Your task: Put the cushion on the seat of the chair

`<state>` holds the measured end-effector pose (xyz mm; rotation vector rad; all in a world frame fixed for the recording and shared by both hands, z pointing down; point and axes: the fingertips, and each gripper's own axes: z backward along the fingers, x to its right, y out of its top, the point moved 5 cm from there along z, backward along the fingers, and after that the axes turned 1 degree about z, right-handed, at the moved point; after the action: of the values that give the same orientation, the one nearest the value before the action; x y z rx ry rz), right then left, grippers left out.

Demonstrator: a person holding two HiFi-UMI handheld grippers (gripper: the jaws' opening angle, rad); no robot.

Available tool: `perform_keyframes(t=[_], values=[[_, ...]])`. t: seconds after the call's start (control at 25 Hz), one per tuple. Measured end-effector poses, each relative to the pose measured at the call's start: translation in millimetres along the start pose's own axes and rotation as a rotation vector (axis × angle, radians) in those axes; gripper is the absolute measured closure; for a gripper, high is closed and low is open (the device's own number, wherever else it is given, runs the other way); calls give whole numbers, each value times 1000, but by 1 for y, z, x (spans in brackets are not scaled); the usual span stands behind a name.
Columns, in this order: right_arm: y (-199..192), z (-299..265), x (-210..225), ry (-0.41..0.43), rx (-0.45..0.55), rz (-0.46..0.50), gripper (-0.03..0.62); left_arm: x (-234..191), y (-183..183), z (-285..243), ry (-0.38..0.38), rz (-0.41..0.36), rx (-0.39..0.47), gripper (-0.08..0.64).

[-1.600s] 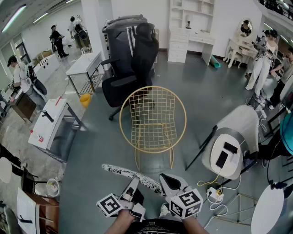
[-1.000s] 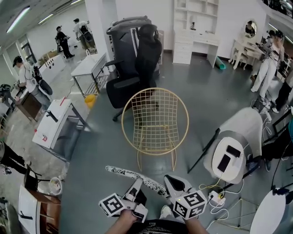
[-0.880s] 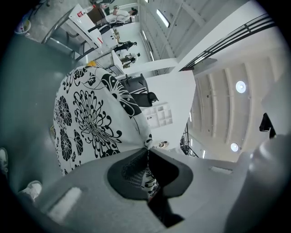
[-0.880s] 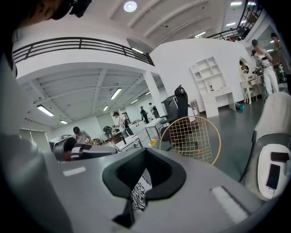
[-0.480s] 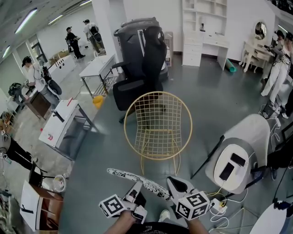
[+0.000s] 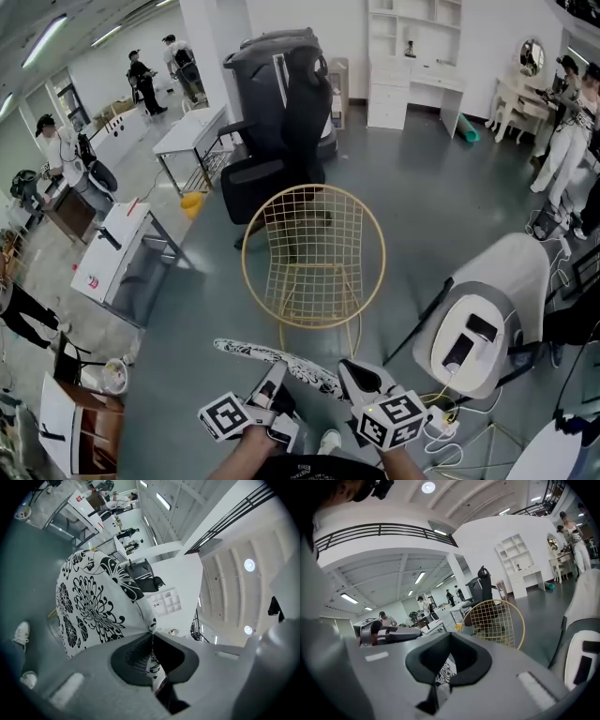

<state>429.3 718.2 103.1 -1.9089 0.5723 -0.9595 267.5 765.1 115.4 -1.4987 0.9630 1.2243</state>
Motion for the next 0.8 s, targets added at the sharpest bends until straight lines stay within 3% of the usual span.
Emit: perform_keyframes(t=[0.8], values=[[49, -112, 21, -147, -44, 15, 592, -53, 72, -83, -13, 156, -76, 546]])
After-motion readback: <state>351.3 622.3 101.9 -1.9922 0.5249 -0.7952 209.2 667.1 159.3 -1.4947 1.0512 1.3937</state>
